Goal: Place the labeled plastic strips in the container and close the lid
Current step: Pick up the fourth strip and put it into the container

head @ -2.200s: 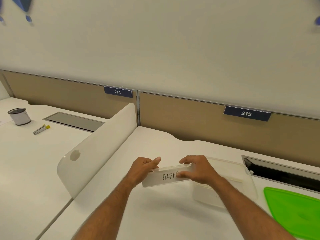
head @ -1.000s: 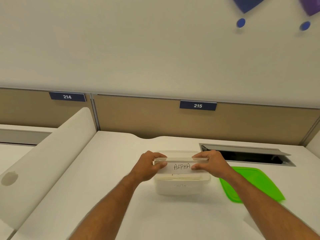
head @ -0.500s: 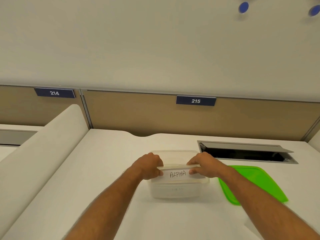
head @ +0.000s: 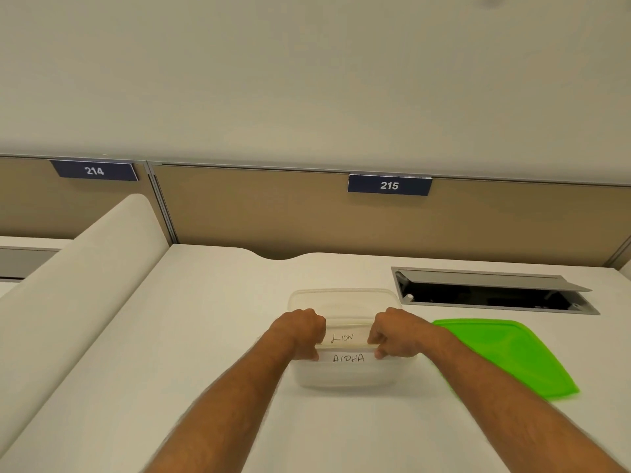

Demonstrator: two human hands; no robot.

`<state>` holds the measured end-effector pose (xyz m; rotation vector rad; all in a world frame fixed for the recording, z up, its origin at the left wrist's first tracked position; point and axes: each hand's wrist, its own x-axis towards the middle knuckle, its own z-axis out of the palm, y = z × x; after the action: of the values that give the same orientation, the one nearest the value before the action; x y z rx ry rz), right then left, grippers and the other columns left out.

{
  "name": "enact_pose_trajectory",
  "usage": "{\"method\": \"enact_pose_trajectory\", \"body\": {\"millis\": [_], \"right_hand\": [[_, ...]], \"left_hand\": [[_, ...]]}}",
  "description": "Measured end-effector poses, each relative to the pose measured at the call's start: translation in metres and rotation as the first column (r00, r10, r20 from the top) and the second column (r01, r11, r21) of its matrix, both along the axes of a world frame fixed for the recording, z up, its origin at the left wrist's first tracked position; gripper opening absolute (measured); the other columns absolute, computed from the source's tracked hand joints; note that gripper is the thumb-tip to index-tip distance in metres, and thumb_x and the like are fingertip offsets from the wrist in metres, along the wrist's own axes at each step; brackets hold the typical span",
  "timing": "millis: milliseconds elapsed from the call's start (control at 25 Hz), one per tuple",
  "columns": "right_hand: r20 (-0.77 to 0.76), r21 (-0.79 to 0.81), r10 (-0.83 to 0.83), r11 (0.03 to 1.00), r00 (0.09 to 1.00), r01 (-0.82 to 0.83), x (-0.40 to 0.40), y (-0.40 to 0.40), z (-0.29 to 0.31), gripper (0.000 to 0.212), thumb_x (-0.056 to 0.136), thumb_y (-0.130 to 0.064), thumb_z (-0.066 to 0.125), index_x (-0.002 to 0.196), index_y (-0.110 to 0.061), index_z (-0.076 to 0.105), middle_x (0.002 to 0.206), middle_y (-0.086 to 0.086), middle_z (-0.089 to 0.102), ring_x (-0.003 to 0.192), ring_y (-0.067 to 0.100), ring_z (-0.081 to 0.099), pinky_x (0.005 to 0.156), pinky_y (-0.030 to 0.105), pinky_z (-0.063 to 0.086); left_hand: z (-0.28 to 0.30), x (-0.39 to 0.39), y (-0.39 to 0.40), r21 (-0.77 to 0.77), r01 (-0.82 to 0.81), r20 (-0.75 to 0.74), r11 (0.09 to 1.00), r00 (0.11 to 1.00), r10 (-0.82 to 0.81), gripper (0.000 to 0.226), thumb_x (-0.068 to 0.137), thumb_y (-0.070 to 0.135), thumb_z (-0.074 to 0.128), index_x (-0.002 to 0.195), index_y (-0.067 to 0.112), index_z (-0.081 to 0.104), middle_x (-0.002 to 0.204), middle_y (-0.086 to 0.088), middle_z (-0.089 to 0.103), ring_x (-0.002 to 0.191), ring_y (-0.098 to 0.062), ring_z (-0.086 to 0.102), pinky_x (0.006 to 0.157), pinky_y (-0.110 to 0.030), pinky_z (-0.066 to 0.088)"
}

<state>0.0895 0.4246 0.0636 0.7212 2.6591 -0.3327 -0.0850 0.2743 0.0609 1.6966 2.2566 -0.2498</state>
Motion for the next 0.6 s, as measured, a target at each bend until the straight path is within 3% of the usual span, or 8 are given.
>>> {"method": "enact_pose_trajectory", "body": {"millis": [240,600], "right_hand": [[0.009,0.022,0.010,1.000,1.000,-0.010,-0.0034,-0.0013,-0.0047,0.038,0.078,-0.031,0.077,0.115,-0.022,0.070,0.116,0.005,0.067,0.106,0.022,0.061,0.088,0.033,0.052],[-0.041,0.013,0.004,1.000,0.999,-0.003,-0.0024,-0.0057,-0.0001,0.043,0.079,-0.036,0.075,0.119,-0.025,0.066,0.117,-0.001,0.067,0.107,0.017,0.059,0.089,0.031,0.051]], "left_hand": [[-0.0071,0.0031,0.0042,-0.040,0.027,-0.031,0.999,0.999,-0.029,0.031,0.081,0.019,0.071,0.111,0.012,0.069,0.114,-0.009,0.064,0.098,-0.030,0.066,0.077,-0.035,0.054],[-0.0021,0.0042,0.0001,-0.038,0.045,-0.020,0.998,0.999,-0.046,0.029,0.084,0.023,0.073,0.111,0.015,0.064,0.122,-0.011,0.059,0.106,-0.032,0.063,0.081,-0.035,0.051]]}}
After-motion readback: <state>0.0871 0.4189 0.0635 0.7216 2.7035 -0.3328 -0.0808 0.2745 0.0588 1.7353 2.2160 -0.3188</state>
